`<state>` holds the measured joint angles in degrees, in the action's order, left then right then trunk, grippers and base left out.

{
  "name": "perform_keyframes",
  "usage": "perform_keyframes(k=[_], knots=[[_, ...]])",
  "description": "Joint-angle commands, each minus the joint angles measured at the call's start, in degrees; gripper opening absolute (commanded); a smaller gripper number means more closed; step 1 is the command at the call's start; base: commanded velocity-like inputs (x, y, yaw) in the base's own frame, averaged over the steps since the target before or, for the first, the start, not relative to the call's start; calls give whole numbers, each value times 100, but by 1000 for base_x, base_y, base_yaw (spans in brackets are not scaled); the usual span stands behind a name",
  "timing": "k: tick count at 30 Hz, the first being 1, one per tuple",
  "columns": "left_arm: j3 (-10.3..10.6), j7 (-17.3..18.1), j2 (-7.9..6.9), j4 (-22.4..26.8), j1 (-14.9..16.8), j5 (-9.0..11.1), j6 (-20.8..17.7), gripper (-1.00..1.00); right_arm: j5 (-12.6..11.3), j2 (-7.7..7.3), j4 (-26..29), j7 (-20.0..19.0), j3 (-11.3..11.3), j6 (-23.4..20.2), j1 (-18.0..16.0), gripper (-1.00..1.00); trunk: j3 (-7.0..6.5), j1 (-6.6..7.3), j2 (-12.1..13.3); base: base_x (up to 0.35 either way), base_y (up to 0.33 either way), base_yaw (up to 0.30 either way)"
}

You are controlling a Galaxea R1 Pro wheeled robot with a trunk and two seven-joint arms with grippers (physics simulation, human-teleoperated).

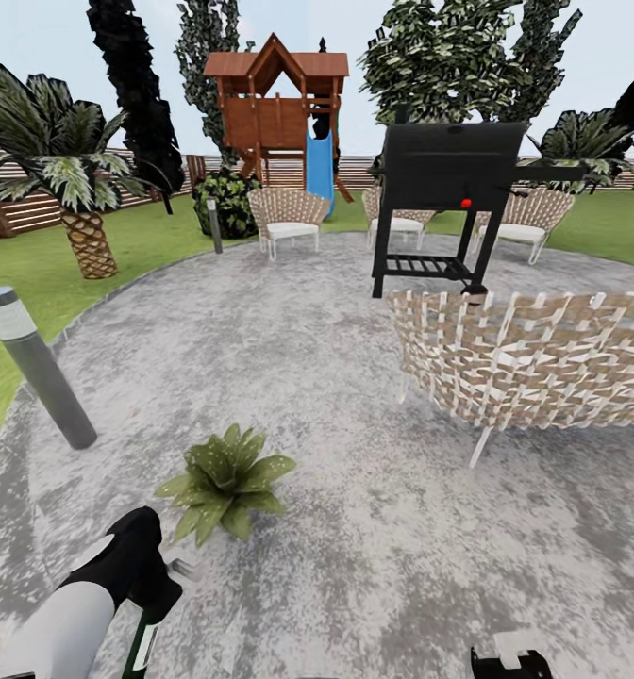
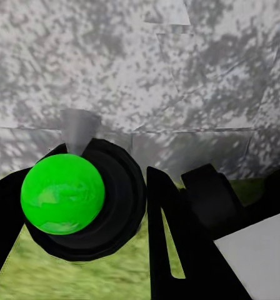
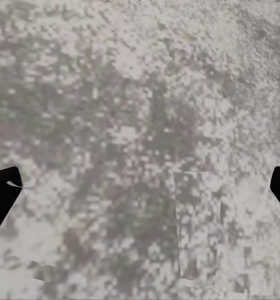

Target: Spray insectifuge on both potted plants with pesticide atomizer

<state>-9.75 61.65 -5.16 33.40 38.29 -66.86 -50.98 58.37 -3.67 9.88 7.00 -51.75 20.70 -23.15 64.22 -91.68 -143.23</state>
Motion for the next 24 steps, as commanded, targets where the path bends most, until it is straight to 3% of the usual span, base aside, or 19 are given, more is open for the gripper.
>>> perform_keyframes(k=[1,6,15,19,24], knots=[[-27,52,5,7,3,-55,-26,-100,61,0,-12,29,-37,22,-5,100,5,-2,-2,220,-230,0],[-27,49,16,6,3,-55,-26,-100,61,11,-12,29,-36,22,-5,100,5,-2,-2,141,-283,88],[-43,43,15,16,3,-55,-26,-100,61,15,-12,29,-37,22,-5,100,5,-2,-2,89,-309,265],[-353,36,15,17,3,-55,-26,-100,61,15,-13,29,-36,22,-5,100,5,-2,-2,160,-280,276],[-460,-92,-6,11,3,-62,-15,-100,61,15,-13,29,-34,22,-5,100,5,-2,-2,136,-97,276]])
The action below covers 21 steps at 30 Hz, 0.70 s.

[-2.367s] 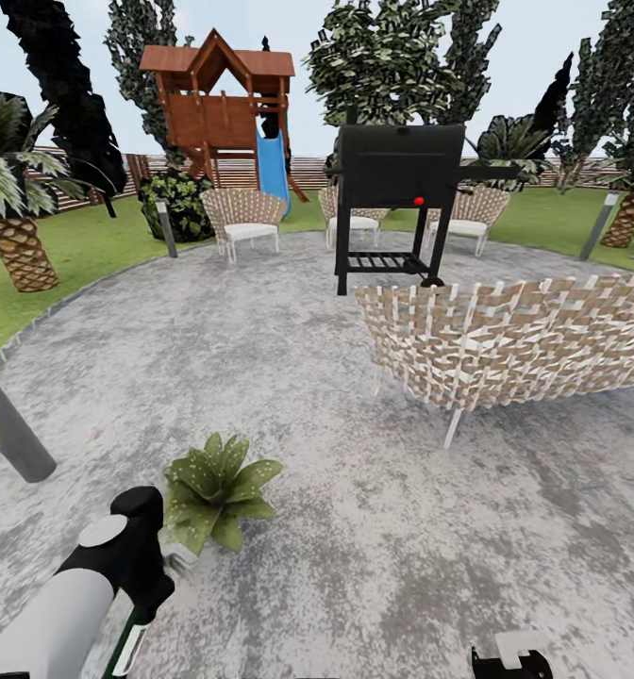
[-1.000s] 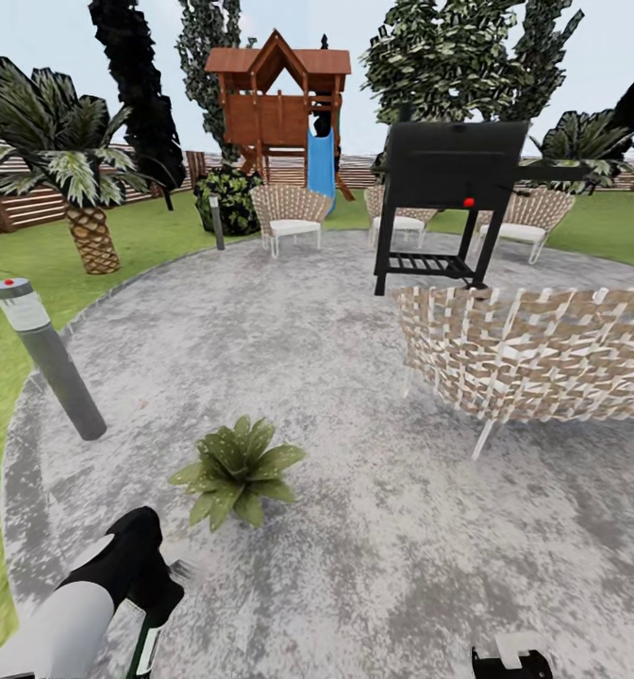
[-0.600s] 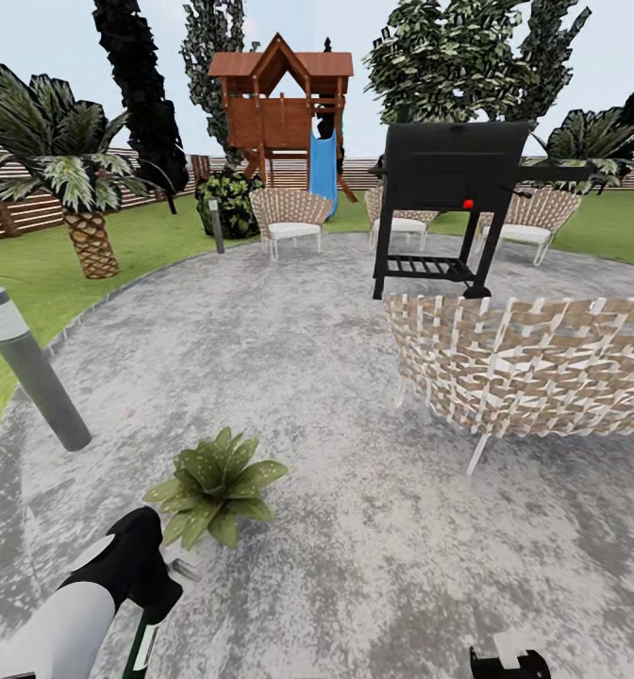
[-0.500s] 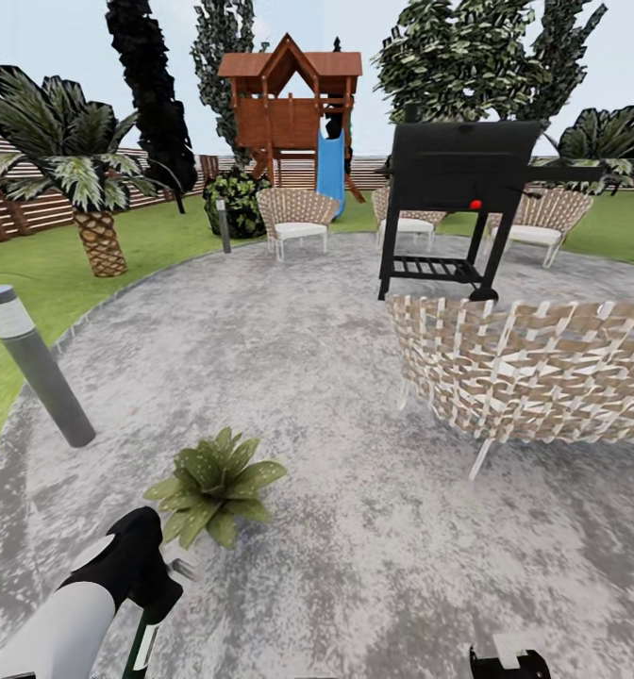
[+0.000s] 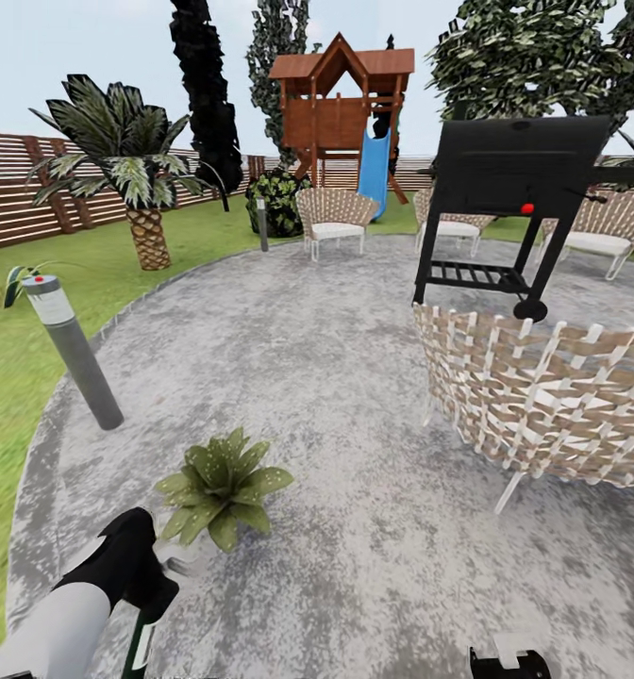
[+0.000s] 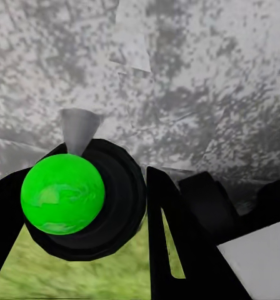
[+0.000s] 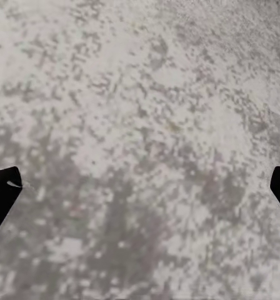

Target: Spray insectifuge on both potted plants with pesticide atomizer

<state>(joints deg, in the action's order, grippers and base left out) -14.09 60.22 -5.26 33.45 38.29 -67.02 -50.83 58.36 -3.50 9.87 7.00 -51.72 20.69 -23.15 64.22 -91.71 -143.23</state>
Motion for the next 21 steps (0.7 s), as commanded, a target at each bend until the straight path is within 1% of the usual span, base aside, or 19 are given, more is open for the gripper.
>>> perform_keyframes(k=[1,3,5,9,10,12,14,15,16,17,18,19,21], knots=[[-21,38,-11,-6,3,-47,-27,-100,61,-2,-14,29,-37,22,-5,100,5,1,-2,22,-11,276],[43,22,-22,-15,3,-79,-20,-100,61,-1,-12,29,-35,22,-5,100,5,1,-2,7,-3,265],[49,25,-26,3,15,-83,-20,-100,61,-1,-16,29,-37,22,-5,100,5,1,-2,2,-1,186],[54,50,33,10,102,-70,-59,-100,61,-2,-12,29,-40,22,-5,100,5,1,-2,0,0,40],[53,61,76,8,183,-61,-77,-100,61,-2,-12,29,-40,22,-5,100,5,1,-2,0,0,5],[54,74,107,-37,400,-67,-98,-100,61,-2,-11,29,-40,22,-5,100,5,1,-2,0,0,3],[76,193,116,-78,705,-100,-255,-100,61,-2,-11,29,-40,22,-5,100,5,1,-2,0,0,0],[95,257,115,-84,763,-110,-302,-100,61,-2,-11,29,-40,22,-5,100,5,1,-2,0,0,0],[173,388,105,-88,829,-134,-342,-100,61,-2,-11,29,-40,22,-5,100,5,1,-2,0,0,16],[368,605,88,-86,882,-191,-367,-100,61,-2,-11,29,-40,22,-5,100,5,1,-2,0,0,97],[633,921,63,-85,998,-283,-382,-100,61,-2,-11,29,-40,22,-5,100,5,1,-2,0,0,202],[757,1127,45,-85,1087,-349,-387,-100,61,-2,-11,29,-40,22,-5,100,5,1,-2,0,0,238],[855,1348,30,-84,1174,-475,-391,-100,61,-2,-11,29,-40,22,-5,100,5,1,-2,0,0,262]])
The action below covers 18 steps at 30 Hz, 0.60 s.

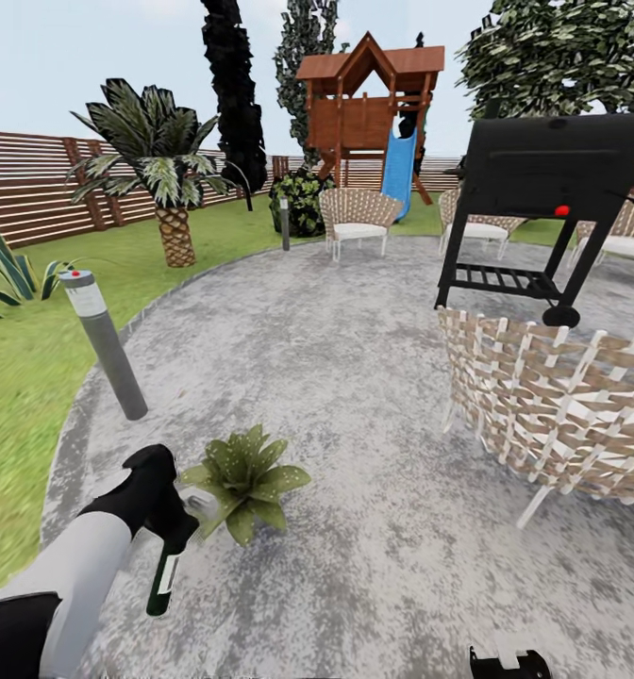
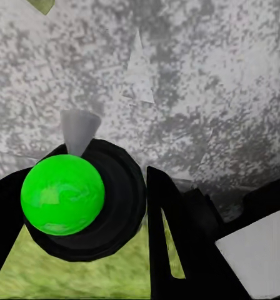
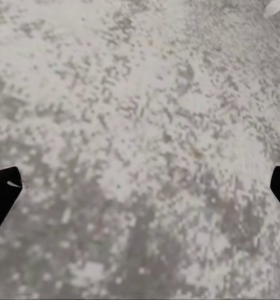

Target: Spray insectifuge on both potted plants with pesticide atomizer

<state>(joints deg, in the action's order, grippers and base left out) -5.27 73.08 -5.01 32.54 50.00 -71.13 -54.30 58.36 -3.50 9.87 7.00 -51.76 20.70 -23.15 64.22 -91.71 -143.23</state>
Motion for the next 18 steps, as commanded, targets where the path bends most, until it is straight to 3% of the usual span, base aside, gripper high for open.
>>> perform_keyframes(k=[1,3,7,12,18], knots=[[-5,103,2,7,6,-126,-45,-100,61,-1,-11,29,-36,22,-5,100,5,1,-2,0,0,271],[20,134,-8,5,-24,-263,-40,-100,61,-1,-11,29,-36,22,-5,100,5,1,-2,0,0,275],[25,139,-49,7,-49,-308,-33,-100,61,-1,-11,29,-36,22,-5,100,5,1,-2,0,0,227],[11,85,-7,-2,-109,-322,-22,-100,61,-1,-11,29,-36,22,-5,100,5,1,-2,0,0,18],[-23,63,-100,7,-370,-322,-10,-100,61,-1,-11,29,-36,22,-5,100,5,1,-2,-69,44,0]])
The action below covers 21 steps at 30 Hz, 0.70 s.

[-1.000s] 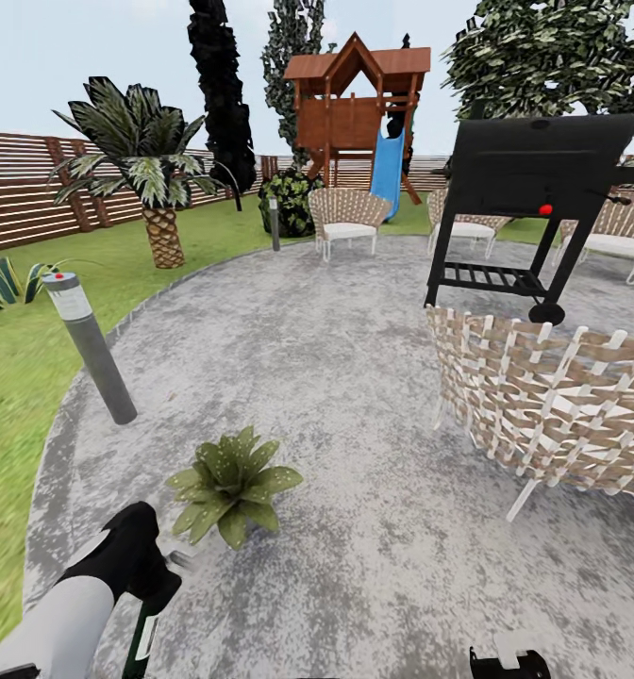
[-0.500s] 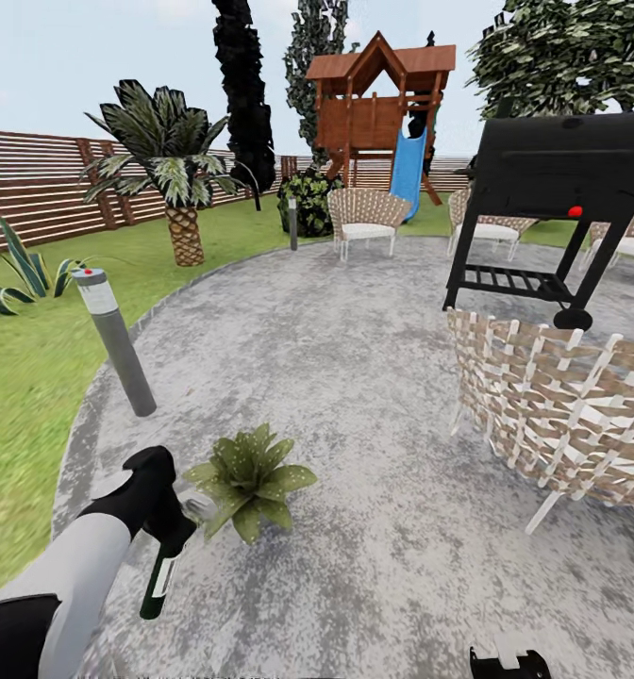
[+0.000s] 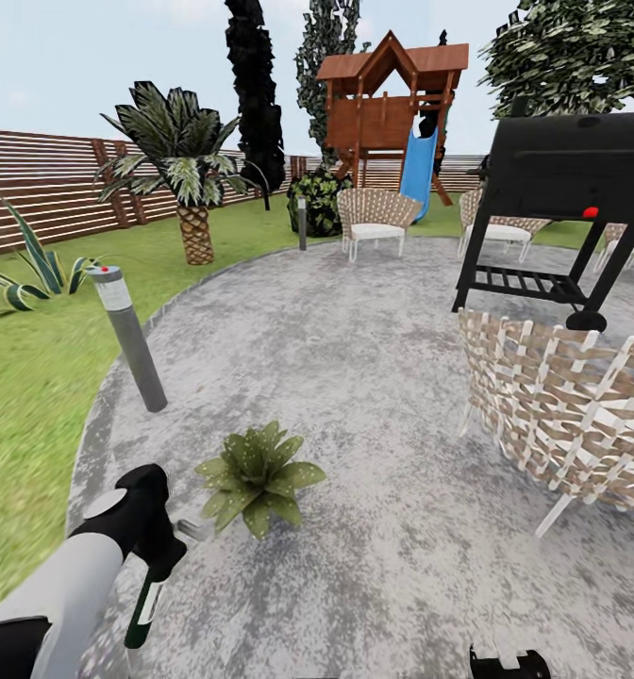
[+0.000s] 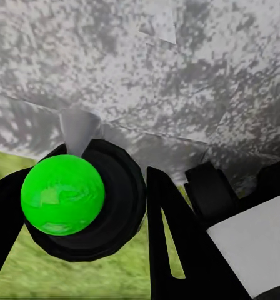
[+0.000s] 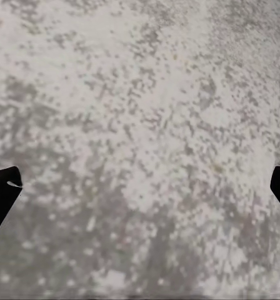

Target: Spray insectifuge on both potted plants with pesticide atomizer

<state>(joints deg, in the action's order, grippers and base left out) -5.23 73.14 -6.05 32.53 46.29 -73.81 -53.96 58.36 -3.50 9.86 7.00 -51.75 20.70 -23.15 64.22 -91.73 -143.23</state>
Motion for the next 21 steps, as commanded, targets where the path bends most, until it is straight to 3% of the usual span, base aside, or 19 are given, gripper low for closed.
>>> perform_keyframes(k=[1,8,12,14,17,19,21], knots=[[-25,55,2,8,-2,-55,-44,-100,61,-1,-10,30,-37,22,-6,100,5,3,-2,-196,189,0],[-45,51,-40,63,-94,-37,22,-100,61,-1,-10,30,-37,22,-6,100,5,3,-2,-271,156,0],[-51,26,-180,54,-97,8,168,-100,61,2,-10,30,-37,22,-6,100,5,3,-2,-314,89,0],[-110,-109,-273,30,-100,90,668,-100,73,6,-5,30,-37,22,-6,100,5,3,-2,-320,41,0],[-497,-582,-350,-18,-104,486,1661,-100,84,-10,0,13,-31,28,-6,100,5,3,-2,-324,9,0],[-833,-1080,-368,-237,-243,882,2955,-100,166,-20,18,-12,36,30,-10,100,5,3,-2,-325,2,0],[-925,-1295,-377,-389,-303,1002,3747,-100,347,-28,63,-69,253,30,-13,100,5,3,-2,-325,0,0]])
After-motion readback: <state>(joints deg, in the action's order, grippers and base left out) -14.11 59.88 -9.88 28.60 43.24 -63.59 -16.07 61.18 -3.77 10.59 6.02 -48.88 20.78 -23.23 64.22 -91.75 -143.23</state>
